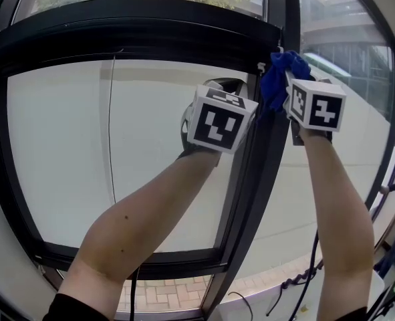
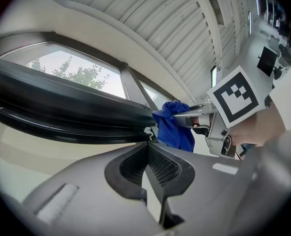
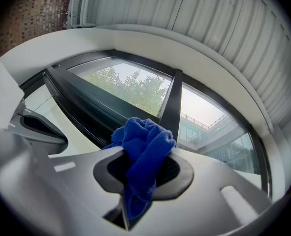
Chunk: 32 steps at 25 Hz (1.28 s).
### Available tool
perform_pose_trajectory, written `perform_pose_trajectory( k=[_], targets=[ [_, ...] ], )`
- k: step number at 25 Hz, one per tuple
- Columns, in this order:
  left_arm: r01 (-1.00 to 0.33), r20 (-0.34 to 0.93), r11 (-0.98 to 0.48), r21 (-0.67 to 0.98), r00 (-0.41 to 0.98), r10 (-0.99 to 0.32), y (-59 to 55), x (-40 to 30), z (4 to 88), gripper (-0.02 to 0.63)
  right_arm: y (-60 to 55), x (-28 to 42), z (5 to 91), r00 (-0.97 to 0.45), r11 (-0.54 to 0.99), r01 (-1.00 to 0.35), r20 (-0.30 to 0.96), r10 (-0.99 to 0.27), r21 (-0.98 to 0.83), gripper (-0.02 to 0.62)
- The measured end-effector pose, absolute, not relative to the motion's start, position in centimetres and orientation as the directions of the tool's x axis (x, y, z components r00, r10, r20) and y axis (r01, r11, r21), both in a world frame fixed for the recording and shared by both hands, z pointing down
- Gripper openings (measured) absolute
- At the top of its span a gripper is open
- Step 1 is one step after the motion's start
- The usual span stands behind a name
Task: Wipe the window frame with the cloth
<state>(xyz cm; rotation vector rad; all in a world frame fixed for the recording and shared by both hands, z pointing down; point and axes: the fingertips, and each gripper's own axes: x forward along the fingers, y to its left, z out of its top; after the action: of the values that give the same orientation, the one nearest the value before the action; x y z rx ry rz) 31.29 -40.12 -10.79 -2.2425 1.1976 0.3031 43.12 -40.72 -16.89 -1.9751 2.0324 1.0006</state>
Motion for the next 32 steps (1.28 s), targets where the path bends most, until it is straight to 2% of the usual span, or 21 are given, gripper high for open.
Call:
perform_pose_trajectory(
  k=[10,22,32],
  targets=[
    [-0.819,-0.432,-0.417,-0.394,0.566,-0.702,-42.3,31.7,-10.3,-0.008,-44.7,41.8,-16.1,-0.153,-0.051,-0.923,-0.485,-0.861,0.381,0.084],
    [-0.83,-0.424,-0.392,-0.395,0.544,-0.724,-44.6,31.1,-9.5,-0.008,-45.2,41.9,-15.8,-0.19,-0.012,-0.93,-0.506,-0.841,0.368,0.077],
    [-0.815,-0.376,-0.434,-0.385,0.567,-0.733,-44.2,31.8,-6.0,-0.008,-45.4,42.0,-10.9,-0.189,0.014,-0.935,-0.465,-0.865,0.354,0.077]
  ],
)
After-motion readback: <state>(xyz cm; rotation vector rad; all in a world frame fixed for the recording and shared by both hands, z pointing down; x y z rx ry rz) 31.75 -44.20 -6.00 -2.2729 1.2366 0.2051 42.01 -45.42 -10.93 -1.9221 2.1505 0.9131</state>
